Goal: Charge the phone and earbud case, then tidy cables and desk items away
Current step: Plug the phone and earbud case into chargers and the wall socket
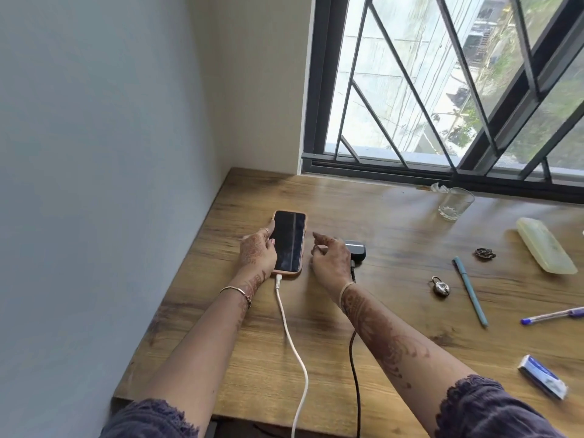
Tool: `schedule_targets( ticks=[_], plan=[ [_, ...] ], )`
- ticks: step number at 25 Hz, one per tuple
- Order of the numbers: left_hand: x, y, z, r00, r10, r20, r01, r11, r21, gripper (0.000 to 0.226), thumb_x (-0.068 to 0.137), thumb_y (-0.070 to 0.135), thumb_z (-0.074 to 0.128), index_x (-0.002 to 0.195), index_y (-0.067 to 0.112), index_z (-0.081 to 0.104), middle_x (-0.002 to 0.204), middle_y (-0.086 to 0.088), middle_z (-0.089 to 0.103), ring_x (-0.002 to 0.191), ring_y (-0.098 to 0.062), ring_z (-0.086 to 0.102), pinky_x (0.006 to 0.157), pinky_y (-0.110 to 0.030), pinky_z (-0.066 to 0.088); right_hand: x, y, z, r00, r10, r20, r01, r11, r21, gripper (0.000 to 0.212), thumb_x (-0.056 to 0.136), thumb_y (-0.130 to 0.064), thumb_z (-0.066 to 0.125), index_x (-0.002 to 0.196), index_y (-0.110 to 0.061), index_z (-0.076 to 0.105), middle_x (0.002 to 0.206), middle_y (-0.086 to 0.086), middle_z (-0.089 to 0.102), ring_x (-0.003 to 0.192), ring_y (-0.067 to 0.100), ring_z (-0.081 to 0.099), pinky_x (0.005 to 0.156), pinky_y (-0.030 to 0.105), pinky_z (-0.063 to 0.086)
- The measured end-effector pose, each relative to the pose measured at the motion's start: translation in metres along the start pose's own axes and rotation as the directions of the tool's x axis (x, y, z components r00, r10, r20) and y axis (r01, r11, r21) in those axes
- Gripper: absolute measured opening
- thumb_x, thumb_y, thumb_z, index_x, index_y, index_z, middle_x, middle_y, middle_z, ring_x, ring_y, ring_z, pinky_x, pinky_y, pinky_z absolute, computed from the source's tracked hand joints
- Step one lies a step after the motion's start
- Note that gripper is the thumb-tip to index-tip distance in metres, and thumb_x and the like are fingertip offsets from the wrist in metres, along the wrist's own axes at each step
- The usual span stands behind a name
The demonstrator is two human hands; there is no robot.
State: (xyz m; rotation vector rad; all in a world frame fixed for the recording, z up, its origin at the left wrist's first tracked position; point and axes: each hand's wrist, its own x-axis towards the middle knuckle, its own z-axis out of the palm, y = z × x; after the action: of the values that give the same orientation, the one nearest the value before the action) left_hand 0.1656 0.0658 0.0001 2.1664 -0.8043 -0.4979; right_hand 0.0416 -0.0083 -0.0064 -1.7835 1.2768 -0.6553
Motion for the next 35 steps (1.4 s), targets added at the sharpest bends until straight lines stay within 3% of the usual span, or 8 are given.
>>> schedule_targets(
  ticks=[4,7,9,12,17,24,30,35],
  plan=[
    [-0.006,0.029,0.016,0.993,0.115,-0.039,-0.117,0.992,-0.053,0.049,0.091,0.013,0.056,0.136,0.030,0.049,0.133,-0.005,0.055,0.118,-0.020,0.055,0.108,-0.032,0.041,0.006,0.012,-0.031,0.976,-0.155,-0.153,0.147,0.987,-0.062,0.025,0.090,-0.007,0.057,0.108,-0.018,0.072,0.106,0.001,0.067,0.088,0.016,0.067,0.086,0.023,0.052],
    [-0.016,0.053,0.038,0.973,0.230,-0.008,-0.230,0.968,-0.097,0.047,0.089,0.006,0.058,0.134,0.021,0.054,0.122,-0.002,0.064,0.110,-0.017,0.060,0.104,-0.025,0.042,0.011,0.031,-0.057,0.948,-0.172,-0.266,0.143,0.982,-0.125,0.021,0.088,-0.008,0.060,0.102,-0.017,0.072,0.101,0.002,0.066,0.084,0.018,0.065,0.080,0.017,0.045],
    [-0.023,0.063,0.056,0.976,0.217,0.022,-0.214,0.971,-0.103,0.045,0.090,0.004,0.057,0.132,0.018,0.055,0.119,-0.003,0.063,0.106,-0.015,0.061,0.098,-0.019,0.043,0.014,0.047,-0.072,0.943,-0.145,-0.299,0.108,0.985,-0.136,0.021,0.087,-0.010,0.061,0.103,-0.019,0.071,0.100,0.003,0.065,0.085,0.019,0.064,0.085,0.022,0.046],
    [-0.030,0.066,0.082,0.993,0.119,0.023,-0.117,0.992,-0.054,0.042,0.091,0.007,0.053,0.132,0.016,0.055,0.131,-0.005,0.059,0.117,-0.019,0.057,0.105,-0.027,0.042,0.015,0.071,-0.081,0.956,-0.080,-0.283,0.017,0.976,-0.218,0.022,0.089,-0.021,0.060,0.108,-0.027,0.067,0.109,-0.002,0.063,0.097,0.019,0.061,0.097,0.036,0.042],
    [-0.035,0.068,0.102,0.998,0.007,0.060,-0.007,1.000,-0.005,0.043,0.094,0.015,0.052,0.136,0.013,0.048,0.139,-0.008,0.049,0.128,-0.023,0.047,0.108,-0.028,0.035,0.012,0.082,-0.078,0.982,-0.012,-0.190,-0.065,0.918,-0.392,0.034,0.094,-0.043,0.048,0.126,-0.034,0.058,0.127,-0.005,0.051,0.125,0.020,0.041,0.103,0.043,0.025],
    [-0.033,0.060,0.109,0.999,-0.002,0.050,0.001,1.000,0.010,0.035,0.093,0.024,0.054,0.127,0.015,0.058,0.130,-0.008,0.049,0.123,-0.023,0.047,0.109,-0.030,0.034,0.013,0.084,-0.076,0.986,-0.122,-0.111,0.055,0.878,-0.475,0.034,0.096,-0.044,0.043,0.126,-0.041,0.058,0.129,-0.008,0.050,0.128,0.016,0.036,0.103,0.041,0.022],
    [-0.046,0.056,0.107,0.997,0.083,-0.009,-0.083,0.975,-0.208,0.042,0.092,0.013,0.057,0.134,0.021,0.053,0.114,-0.002,0.052,0.093,-0.007,0.052,0.086,-0.007,0.035,0.011,0.087,-0.077,0.978,-0.174,-0.119,0.107,0.897,-0.429,0.033,0.096,-0.041,0.046,0.128,-0.042,0.056,0.128,-0.011,0.057,0.126,0.013,0.041,0.101,0.034,0.019],
    [-0.047,0.052,0.106,0.992,0.123,-0.029,-0.126,0.953,-0.276,0.042,0.090,0.014,0.061,0.130,0.024,0.056,0.110,0.002,0.055,0.098,-0.009,0.058,0.097,-0.025,0.047,0.010,0.087,-0.078,0.970,-0.199,-0.136,0.144,0.930,-0.337,0.034,0.096,-0.037,0.049,0.129,-0.037,0.056,0.120,-0.008,0.066,0.122,0.014,0.048,0.098,0.031,0.019]
  ],
)
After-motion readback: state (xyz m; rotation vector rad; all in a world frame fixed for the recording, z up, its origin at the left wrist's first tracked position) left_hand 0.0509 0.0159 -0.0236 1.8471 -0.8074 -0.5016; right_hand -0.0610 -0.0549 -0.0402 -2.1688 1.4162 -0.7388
